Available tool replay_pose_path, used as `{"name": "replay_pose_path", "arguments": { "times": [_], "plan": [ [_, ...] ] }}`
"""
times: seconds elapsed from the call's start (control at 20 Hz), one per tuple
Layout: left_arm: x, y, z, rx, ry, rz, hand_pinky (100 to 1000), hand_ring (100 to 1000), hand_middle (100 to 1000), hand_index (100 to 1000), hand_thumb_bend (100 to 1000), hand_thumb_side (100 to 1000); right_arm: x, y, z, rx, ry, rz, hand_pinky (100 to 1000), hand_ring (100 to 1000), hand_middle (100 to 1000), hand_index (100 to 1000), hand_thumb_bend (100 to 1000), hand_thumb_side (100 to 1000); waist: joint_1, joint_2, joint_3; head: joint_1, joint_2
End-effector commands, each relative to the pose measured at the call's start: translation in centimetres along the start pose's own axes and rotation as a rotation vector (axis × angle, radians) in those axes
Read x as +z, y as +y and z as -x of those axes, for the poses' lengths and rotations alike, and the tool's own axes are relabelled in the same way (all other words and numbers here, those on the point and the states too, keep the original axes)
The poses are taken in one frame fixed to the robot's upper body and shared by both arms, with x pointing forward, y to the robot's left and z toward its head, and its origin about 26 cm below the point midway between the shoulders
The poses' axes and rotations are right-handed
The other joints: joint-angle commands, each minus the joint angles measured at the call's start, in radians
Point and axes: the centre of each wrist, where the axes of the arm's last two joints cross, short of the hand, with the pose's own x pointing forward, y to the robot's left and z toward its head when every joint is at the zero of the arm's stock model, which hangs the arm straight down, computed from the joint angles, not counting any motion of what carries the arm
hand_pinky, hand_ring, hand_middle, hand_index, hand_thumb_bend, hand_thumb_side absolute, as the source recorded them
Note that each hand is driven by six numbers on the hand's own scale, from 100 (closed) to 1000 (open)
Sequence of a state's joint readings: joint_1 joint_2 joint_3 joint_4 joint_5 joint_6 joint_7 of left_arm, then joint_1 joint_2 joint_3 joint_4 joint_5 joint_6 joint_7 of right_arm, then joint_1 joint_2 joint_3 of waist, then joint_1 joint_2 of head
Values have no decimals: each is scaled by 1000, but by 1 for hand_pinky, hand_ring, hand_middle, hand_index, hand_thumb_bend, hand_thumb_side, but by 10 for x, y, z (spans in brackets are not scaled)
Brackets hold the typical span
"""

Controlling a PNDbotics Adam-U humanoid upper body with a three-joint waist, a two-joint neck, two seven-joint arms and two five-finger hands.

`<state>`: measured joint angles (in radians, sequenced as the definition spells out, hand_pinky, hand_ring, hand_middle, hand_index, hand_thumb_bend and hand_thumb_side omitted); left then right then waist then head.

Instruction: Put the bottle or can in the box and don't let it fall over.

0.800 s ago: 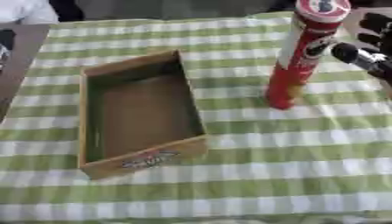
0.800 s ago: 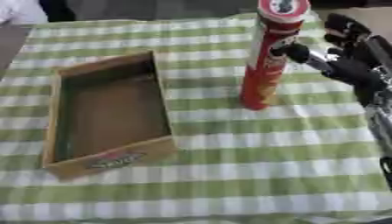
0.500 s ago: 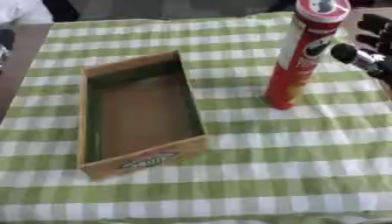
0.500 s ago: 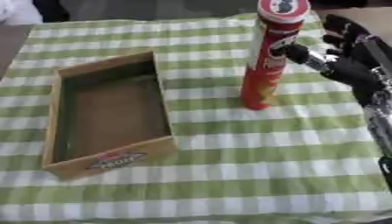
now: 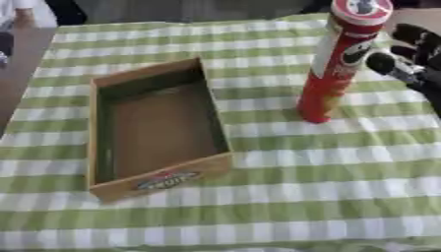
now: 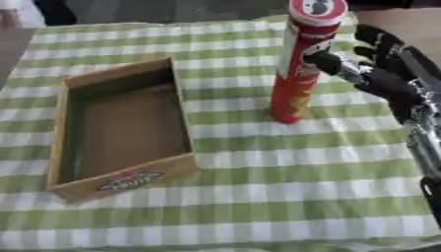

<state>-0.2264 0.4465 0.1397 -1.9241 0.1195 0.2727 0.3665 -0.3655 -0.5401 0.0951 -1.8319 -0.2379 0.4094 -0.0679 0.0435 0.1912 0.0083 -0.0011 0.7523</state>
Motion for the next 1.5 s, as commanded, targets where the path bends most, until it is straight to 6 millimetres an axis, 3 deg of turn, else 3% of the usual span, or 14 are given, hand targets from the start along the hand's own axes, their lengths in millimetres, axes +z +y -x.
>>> {"name": "replay_pose_path", "arguments": {
  "times": [0.05, 1.5],
  "plan": [
    [-2, 6, -10, -11, -38, -8, 940, 660, 764, 789, 528, 175, -6, -1, -7, 19, -19, -17, 1000, 1000, 990, 979, 1000, 467, -1, -20, 3, -3, -13],
    [-1, 3, -10, 17, -33, 4, 941, 653, 760, 784, 479, 209, -54, 17, -7, 0, 11, -61, 1000, 1000, 986, 977, 1000, 463, 13, -7, 22, -14, -29]
  ]
}}
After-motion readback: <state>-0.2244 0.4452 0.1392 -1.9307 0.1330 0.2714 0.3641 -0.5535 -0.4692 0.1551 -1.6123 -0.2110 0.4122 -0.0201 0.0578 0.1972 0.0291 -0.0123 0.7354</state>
